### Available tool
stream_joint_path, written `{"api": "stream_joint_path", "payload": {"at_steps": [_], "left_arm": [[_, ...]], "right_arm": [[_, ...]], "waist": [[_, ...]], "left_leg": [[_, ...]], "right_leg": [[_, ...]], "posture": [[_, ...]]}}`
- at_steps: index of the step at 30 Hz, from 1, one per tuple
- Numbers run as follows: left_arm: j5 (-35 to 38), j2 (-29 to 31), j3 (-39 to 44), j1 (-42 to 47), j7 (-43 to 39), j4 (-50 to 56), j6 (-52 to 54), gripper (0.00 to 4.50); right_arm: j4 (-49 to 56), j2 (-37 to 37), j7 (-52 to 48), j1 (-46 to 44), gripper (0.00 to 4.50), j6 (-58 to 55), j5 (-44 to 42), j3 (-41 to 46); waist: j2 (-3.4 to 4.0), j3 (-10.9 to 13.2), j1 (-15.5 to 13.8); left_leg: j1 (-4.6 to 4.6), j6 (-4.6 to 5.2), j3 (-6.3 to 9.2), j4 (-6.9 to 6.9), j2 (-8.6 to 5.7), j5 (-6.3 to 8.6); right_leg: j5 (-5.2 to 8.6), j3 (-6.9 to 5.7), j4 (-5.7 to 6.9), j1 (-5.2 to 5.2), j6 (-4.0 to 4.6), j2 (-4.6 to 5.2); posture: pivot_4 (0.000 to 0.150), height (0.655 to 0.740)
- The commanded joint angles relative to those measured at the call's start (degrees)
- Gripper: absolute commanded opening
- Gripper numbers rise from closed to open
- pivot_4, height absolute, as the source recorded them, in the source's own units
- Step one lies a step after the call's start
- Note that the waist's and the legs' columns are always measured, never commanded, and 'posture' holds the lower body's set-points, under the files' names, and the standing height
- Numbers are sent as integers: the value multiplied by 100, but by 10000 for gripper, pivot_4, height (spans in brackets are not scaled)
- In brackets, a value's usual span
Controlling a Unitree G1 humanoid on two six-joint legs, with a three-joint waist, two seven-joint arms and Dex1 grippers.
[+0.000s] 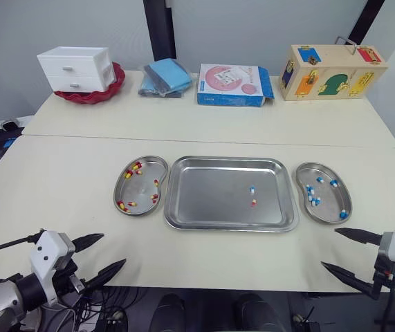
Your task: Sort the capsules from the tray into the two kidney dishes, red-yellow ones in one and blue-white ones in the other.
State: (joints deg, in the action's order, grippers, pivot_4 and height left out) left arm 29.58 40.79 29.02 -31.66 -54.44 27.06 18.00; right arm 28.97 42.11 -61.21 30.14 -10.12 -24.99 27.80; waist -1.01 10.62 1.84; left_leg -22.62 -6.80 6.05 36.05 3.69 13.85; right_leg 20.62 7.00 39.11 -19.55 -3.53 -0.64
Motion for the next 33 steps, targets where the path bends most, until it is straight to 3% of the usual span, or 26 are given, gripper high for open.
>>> {"api": "stream_joint_path", "payload": {"at_steps": [1,8,14,18,20,26,33], "left_arm": [[224,72,-89,130,79,463,218,45000],[116,329,-1191,1496,552,932,944,45000],[14,-35,-2497,3122,952,749,1428,45000],[-250,-556,-3312,4023,1101,178,1470,40527],[-530,-851,-3803,4473,1140,-195,1437,35140],[-1066,-1907,-4697,5690,1341,-1441,1440,35140],[-1680,-2779,-5168,6365,1684,-2502,1458,35140]], "right_arm": [[412,-39,241,-159,44884,-214,-219,-165],[769,-56,564,-413,44884,-456,-194,-674],[951,-121,815,-452,44884,-567,-140,-947],[1058,-184,1028,-469,45000,-624,-121,-1079],[1099,-221,1124,-462,45000,-659,-126,-1114],[1199,-303,1411,-432,45000,-702,-64,-1179],[973,-440,1359,-99,45000,-315,53,-1121]], "waist": [[0,0,-1],[3,0,-46],[3,0,-26],[6,-2,-15],[7,-3,-20],[8,-3,-22],[8,-4,-14]], "left_leg": [[0,0,0,0,0,0],[1,0,11,3,-1,-1],[8,0,13,3,-3,0],[9,0,13,2,-3,-1],[12,0,15,6,-5,-1],[9,0,17,10,-9,-1],[7,0,20,10,-12,-1]], "right_leg": [[0,0,0,0,0,0],[-1,-10,0,8,0,0],[-2,-12,0,19,-1,0],[-3,-13,1,19,-1,0],[-3,-13,6,21,-1,-1],[-5,-15,5,23,-4,-1],[-6,-16,5,24,-5,0]], "posture": [[1500,7400],[1500,7400],[1500,7400],[1500,7400],[1500,7400],[1500,7400],[1500,7400]]}}
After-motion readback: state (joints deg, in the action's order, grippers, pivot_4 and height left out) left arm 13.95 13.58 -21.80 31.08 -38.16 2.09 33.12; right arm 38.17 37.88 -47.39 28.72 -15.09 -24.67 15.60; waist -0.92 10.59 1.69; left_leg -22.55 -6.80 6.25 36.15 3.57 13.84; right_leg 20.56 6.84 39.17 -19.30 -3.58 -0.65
